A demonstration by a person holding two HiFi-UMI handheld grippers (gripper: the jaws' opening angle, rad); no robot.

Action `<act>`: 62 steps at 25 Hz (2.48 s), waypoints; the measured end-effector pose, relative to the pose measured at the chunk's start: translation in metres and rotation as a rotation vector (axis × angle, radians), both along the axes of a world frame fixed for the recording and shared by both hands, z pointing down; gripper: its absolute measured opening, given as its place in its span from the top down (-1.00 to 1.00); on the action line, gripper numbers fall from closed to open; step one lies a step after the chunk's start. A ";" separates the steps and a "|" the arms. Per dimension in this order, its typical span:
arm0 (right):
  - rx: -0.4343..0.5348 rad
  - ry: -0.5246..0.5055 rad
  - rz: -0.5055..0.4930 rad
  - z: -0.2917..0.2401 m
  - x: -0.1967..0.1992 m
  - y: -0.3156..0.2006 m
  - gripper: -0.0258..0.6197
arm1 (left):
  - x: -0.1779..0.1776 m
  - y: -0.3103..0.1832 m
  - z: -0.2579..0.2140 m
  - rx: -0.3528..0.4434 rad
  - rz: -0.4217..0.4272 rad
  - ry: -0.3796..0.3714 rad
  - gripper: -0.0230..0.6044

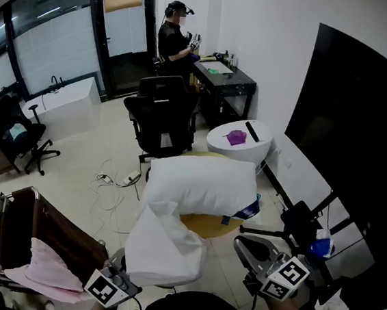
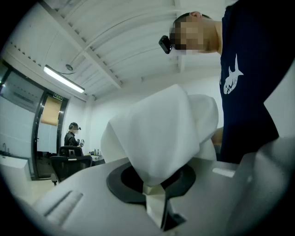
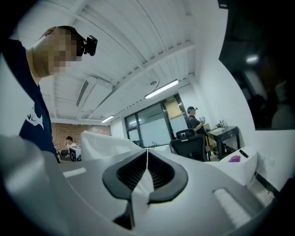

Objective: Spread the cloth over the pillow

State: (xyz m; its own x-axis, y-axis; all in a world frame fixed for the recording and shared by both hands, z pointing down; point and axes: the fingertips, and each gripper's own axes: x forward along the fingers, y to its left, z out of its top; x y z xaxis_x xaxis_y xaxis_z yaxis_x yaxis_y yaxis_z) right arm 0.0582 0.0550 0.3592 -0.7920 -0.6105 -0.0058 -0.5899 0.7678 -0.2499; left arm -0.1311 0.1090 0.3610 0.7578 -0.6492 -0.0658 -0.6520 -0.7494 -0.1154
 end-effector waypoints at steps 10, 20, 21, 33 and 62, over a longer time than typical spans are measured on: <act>0.087 0.100 -0.342 -0.027 -0.042 -0.010 0.64 | 0.006 0.006 -0.032 0.116 0.088 0.020 0.86; 0.053 0.065 -0.715 -0.035 -0.081 -0.019 0.48 | 0.027 0.025 -0.062 0.233 0.201 0.000 0.86; 0.035 0.051 -0.744 -0.033 -0.084 -0.023 0.45 | 0.030 0.027 -0.063 0.239 0.210 -0.004 0.86; -0.141 -0.051 -1.087 -0.008 -0.097 -0.012 0.31 | 0.042 0.037 -0.070 0.267 0.245 0.007 0.86; 0.219 0.508 -0.757 -0.030 -0.094 -0.026 0.88 | 0.025 -0.019 0.040 0.082 0.015 -0.242 0.83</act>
State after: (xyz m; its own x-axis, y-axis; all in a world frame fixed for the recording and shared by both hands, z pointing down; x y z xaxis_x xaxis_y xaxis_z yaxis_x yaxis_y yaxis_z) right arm -0.0359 0.0286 0.3291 -0.9172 0.0419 0.3962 0.0868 0.9916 0.0961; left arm -0.1063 0.0901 0.4015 0.7675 -0.6376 0.0667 -0.5868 -0.7406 -0.3275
